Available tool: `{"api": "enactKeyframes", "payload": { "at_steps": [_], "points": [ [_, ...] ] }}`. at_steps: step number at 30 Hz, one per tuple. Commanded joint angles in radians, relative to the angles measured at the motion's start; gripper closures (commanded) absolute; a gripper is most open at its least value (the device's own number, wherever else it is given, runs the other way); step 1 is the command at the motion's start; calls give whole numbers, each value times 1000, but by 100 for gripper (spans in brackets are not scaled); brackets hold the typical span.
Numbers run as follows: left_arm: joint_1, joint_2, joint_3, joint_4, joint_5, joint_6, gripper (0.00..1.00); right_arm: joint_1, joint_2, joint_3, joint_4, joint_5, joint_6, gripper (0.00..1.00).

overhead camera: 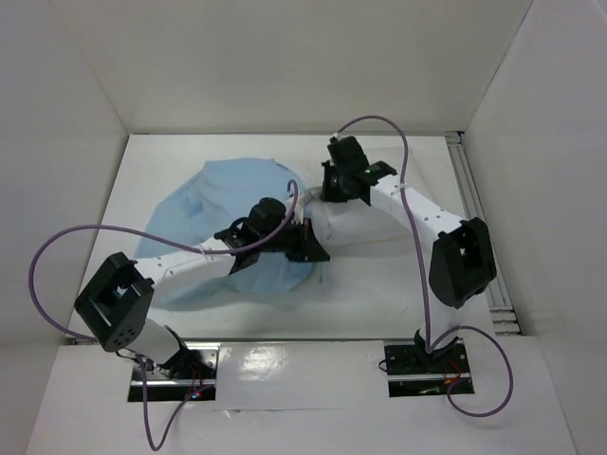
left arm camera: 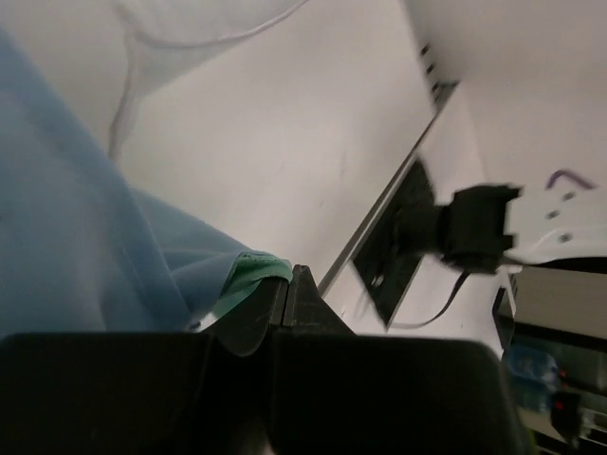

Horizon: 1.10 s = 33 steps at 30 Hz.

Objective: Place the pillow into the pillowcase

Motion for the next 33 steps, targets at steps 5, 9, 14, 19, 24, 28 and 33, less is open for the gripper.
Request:
{"api": "enactKeyframes", "payload": {
  "at_steps": [5, 9, 14, 19, 24, 28, 33],
  "points": [
    [-8, -173, 45, -169, 30, 41, 52, 99, -122, -127, 153, -110, 120, 100],
    [-8, -236, 207, -425, 24, 143, 2, 145, -147, -136, 133, -110, 96, 100],
    [129, -331, 352, -593, -108, 274, 61, 195, -168, -136, 86, -89, 56, 100],
    [295, -264, 461, -672, -180, 264, 43, 269, -177, -100, 20, -27, 25, 100],
    [380, 23, 726, -920, -401, 243, 23, 379, -177, -17, -114, 193, 7, 52],
    [380, 224, 943, -973, -573, 262, 22, 402, -246, 5, -204, 436, 67, 7],
    [380, 468, 1194, -1087, -737, 262, 20, 299, -410, -67, -206, 593, 171, 5]
  ]
}}
